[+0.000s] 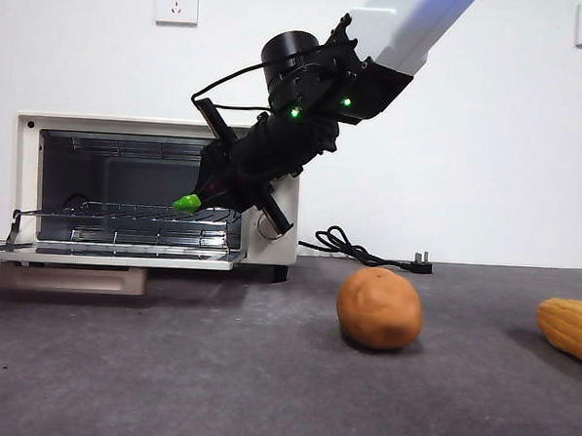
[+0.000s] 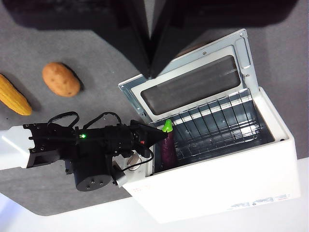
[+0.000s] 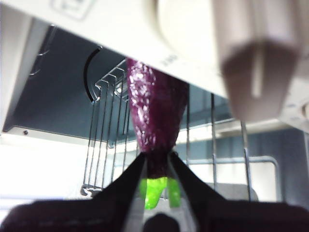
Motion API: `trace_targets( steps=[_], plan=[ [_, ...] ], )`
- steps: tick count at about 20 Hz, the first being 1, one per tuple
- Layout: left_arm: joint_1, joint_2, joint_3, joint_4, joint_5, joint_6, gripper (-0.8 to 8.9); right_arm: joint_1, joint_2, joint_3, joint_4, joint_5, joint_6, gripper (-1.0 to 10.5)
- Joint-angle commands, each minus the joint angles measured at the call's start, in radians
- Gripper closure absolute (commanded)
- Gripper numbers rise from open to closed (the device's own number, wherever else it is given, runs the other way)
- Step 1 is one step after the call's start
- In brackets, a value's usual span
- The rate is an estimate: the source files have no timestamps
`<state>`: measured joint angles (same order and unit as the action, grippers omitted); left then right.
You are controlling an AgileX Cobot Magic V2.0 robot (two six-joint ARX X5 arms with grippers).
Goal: Take the eggplant from the table,put the eggplant in the oven
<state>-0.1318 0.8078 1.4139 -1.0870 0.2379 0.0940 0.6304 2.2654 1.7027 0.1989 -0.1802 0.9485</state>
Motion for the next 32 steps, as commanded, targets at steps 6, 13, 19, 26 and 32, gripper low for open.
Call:
trace_targets(
  steps=[6,13,19,26,32],
  plan=[
    [-0.001,-0.002,-0.004,0.001,0.001,0.014,8.19,0.018,0.018,0.005,0.041,0.051,-0.04,7.2],
    [-0.001,-0.002,-0.004,-0.011,0.001,0.015,8.19,0.018,0.018,0.005,0.04,0.05,-0.041,7.2],
    [-0.001,-0.002,-0.004,-0.014,0.001,0.016,8.19,0.018,0.018,0.005,0.04,0.05,-0.045,7.2],
    [-0.001,-0.002,-0.004,-0.016,0.001,0.019,8.19,0.018,0.011,0.005,0.026,0.011,-0.044,7.2],
    [-0.026,0.0,-0.004,-0.016,-0.003,0.022,8.19,0.018,-0.024,0.006,-0.062,0.055,-0.135,6.9]
  ],
)
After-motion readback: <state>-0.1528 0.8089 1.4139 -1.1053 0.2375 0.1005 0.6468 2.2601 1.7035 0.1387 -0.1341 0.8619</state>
